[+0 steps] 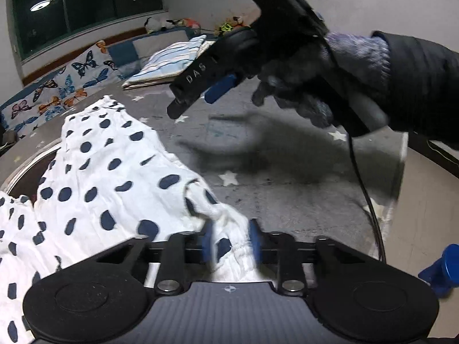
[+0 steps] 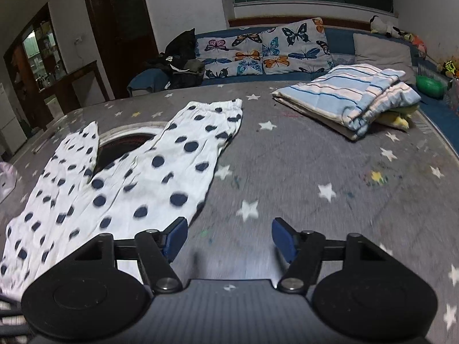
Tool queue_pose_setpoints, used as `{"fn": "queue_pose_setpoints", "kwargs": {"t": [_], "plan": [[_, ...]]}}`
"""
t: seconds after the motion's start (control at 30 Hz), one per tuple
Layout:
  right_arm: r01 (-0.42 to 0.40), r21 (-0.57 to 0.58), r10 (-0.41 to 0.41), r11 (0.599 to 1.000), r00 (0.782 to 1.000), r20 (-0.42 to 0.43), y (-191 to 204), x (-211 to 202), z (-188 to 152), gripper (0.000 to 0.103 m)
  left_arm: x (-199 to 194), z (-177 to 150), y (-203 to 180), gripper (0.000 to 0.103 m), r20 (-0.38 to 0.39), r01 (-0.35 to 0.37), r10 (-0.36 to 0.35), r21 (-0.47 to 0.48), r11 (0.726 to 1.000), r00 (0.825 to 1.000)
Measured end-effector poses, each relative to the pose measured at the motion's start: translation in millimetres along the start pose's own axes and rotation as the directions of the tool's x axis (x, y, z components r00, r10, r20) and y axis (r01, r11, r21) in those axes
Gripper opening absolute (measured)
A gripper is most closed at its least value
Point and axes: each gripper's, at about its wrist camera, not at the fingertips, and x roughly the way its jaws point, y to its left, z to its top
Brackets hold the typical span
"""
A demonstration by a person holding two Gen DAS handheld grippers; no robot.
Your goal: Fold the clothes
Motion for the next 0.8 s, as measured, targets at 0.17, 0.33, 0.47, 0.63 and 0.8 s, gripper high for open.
{"fn": "queue_pose_setpoints", "kwargs": {"t": [0.17, 0.33, 0.47, 0.63, 0.8], "plan": [[-0.003, 0.011, 0.003, 1.0, 1.0, 0.005, -8, 30, 30, 0.053, -7, 2, 35, 0.01, 0.001, 0.12, -0.121, -0.154, 0.981, 0.993], [-0.026, 0.018, 0.026, 1.0, 1.0, -0.006, -13, 75, 67, 0.048, -17, 0, 56, 0.01, 0.033, 0.193, -0.191, -0.228, 0.954, 0.981], [-0.039, 0.024, 0.039, 0.999, 0.999, -0.009, -17, 120, 99, 0.045, -20, 1, 71, 0.01, 0.051, 0.227, -0.222, -0.283, 0.932, 0.974], [-0.045, 0.02, 0.046, 0.999, 0.999, -0.013, -19, 165, 128, 0.045, -20, 1, 84, 0.01, 0.075, 0.248, -0.236, -0.339, 0.908, 0.969], [-0.037, -0.001, 0.037, 0.999, 0.999, -0.02, -17, 196, 142, 0.043, -21, -3, 92, 0.01, 0.084, 0.25, -0.236, -0.376, 0.892, 0.968]]}}
